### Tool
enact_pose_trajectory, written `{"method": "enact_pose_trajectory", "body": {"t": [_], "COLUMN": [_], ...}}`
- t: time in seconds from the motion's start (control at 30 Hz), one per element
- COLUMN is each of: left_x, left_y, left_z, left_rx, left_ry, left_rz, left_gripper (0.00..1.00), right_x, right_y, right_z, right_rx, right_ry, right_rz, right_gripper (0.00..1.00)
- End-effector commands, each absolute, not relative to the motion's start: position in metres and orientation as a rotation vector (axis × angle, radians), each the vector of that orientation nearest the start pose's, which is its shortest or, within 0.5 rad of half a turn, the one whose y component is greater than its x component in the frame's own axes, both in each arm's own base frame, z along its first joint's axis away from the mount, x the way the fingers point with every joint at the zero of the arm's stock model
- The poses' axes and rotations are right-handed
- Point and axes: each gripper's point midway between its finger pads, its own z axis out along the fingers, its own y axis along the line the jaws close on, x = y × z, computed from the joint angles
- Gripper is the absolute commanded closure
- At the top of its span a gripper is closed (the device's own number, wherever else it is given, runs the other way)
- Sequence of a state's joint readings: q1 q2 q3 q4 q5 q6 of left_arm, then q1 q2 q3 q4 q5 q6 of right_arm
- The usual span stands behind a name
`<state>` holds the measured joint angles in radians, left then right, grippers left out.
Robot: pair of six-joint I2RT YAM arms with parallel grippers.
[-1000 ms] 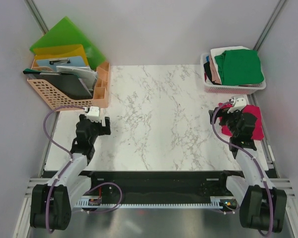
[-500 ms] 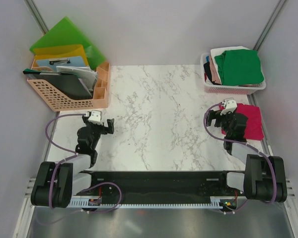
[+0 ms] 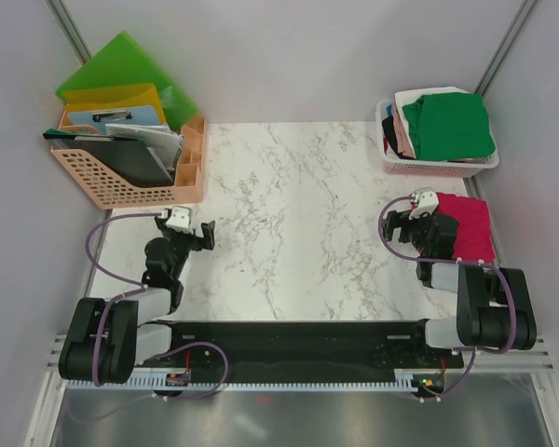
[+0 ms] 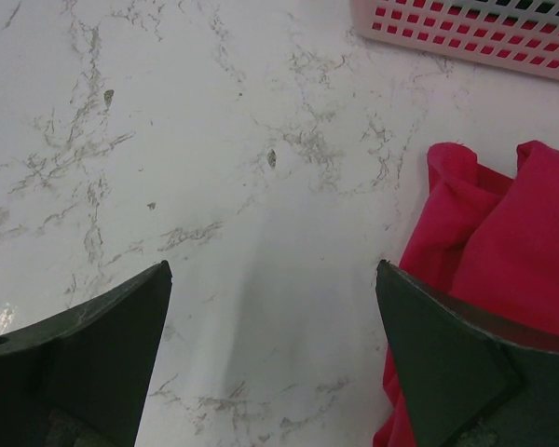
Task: Fold and stack the t-shirts
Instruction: Put the neatly folded tshirt into the corner of the board with the right arm
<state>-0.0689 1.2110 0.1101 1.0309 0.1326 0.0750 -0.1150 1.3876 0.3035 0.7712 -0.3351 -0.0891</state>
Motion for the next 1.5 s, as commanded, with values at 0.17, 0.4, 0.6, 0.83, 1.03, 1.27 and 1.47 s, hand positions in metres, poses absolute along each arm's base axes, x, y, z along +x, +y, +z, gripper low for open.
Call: {"method": "enact_pose_trajectory", "body": {"t": [0.17,0.4,0.6,0.83,1.03,1.27,1.47], "left_x": [0.337,0.346,0.339,0.341,0.348,0.35,0.351], "left_y": [-0.038,-0.027,-0.032,-0.045,-0.028,-0.016,0.003], "left_z": [0.137,0.224,0.247,0.247,0.239,0.236,0.235], "left_rx": [0.281,0.363,0.392,0.299,0.254,0.136,-0.01], "left_ry": [1.719,1.815,2.025,2.097,2.178,2.205,2.214], "left_rz": [-0.044,0.068,-0.002,-0.123,-0.019,0.034,0.131], "left_gripper": [0.0,0.0,0.0,0.0,0.0,0.0,0.0], "right_x": [0.38,0.37,0.349,0.349,0.347,0.35,0.352], "right_y": [0.016,0.0,0.03,0.02,0.017,0.019,0.014], "right_z": [0.108,0.167,0.266,0.257,0.213,0.193,0.187], "right_rx": [-0.236,-0.347,-0.331,-0.259,-0.234,-0.214,-0.193], "right_ry": [1.912,2.085,2.098,2.112,2.203,2.221,2.221], "right_rz": [0.202,0.09,0.299,0.22,0.218,0.244,0.213], "right_gripper": [0.02,0.02,0.02,0.02,0.02,0.02,0.02]}}
